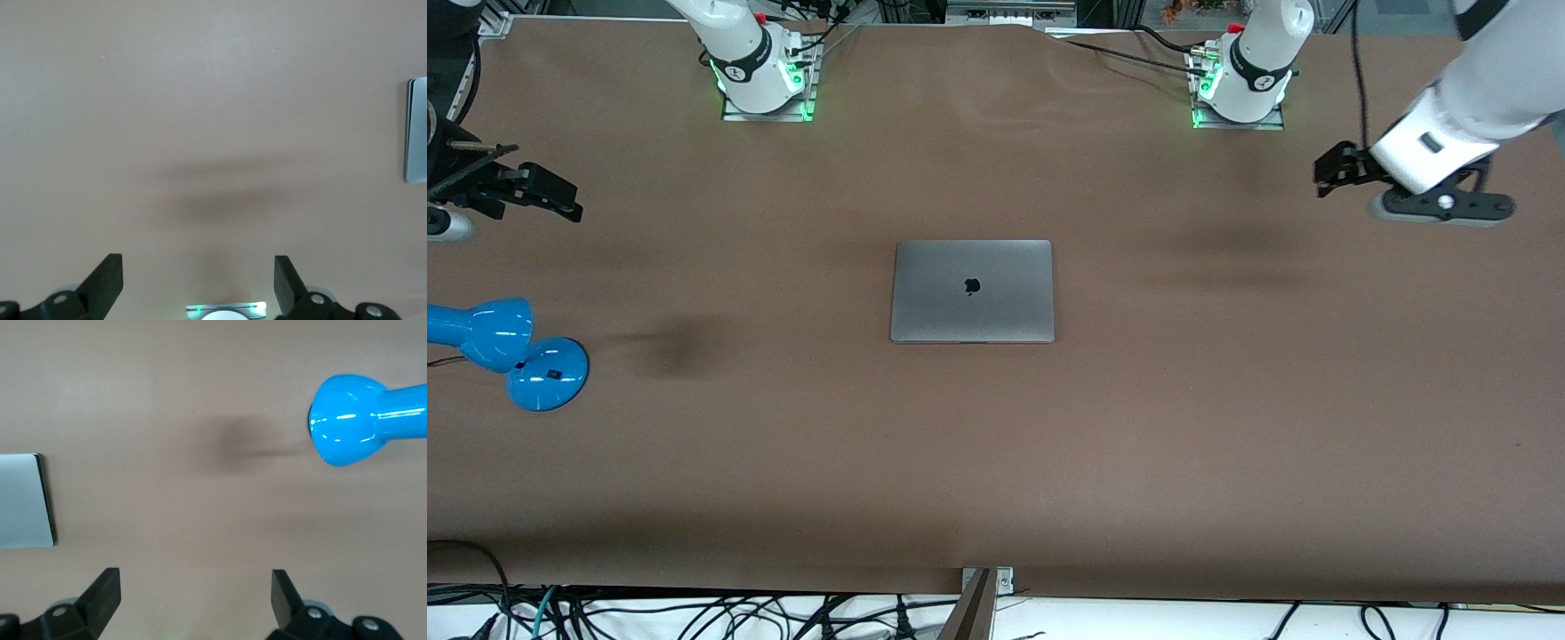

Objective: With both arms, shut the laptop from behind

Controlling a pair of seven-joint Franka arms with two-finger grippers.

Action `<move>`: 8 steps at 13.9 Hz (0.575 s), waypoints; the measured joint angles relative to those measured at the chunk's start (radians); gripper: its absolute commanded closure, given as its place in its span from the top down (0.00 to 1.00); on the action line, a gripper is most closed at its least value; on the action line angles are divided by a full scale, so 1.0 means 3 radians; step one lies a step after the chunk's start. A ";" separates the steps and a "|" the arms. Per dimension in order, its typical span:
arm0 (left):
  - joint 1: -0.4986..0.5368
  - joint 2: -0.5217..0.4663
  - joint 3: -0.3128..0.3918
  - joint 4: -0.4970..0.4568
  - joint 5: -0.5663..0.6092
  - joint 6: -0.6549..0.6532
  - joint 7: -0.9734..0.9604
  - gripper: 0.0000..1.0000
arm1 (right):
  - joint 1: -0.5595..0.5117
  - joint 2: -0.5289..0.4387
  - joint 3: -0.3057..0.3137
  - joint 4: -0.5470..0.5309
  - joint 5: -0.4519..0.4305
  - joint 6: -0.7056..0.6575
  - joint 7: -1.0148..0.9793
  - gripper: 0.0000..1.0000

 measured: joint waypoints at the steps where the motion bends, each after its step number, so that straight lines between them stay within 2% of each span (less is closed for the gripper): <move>1: 0.0000 -0.0029 0.0102 0.0001 0.0000 0.0002 0.0178 1.00 | 0.0004 0.0000 -0.0002 -0.0015 0.0000 0.0020 0.0000 1.00; 3: 0.0000 -0.0054 0.0210 0.0009 0.0000 0.0002 0.0366 1.00 | 0.0016 0.0000 -0.0002 -0.0019 0.0001 0.0049 0.0000 1.00; 8: -0.0135 -0.0102 0.0209 0.0013 -0.0007 -0.0016 0.0363 1.00 | 0.0030 0.0005 -0.0005 -0.0041 0.0001 0.0147 0.0000 1.00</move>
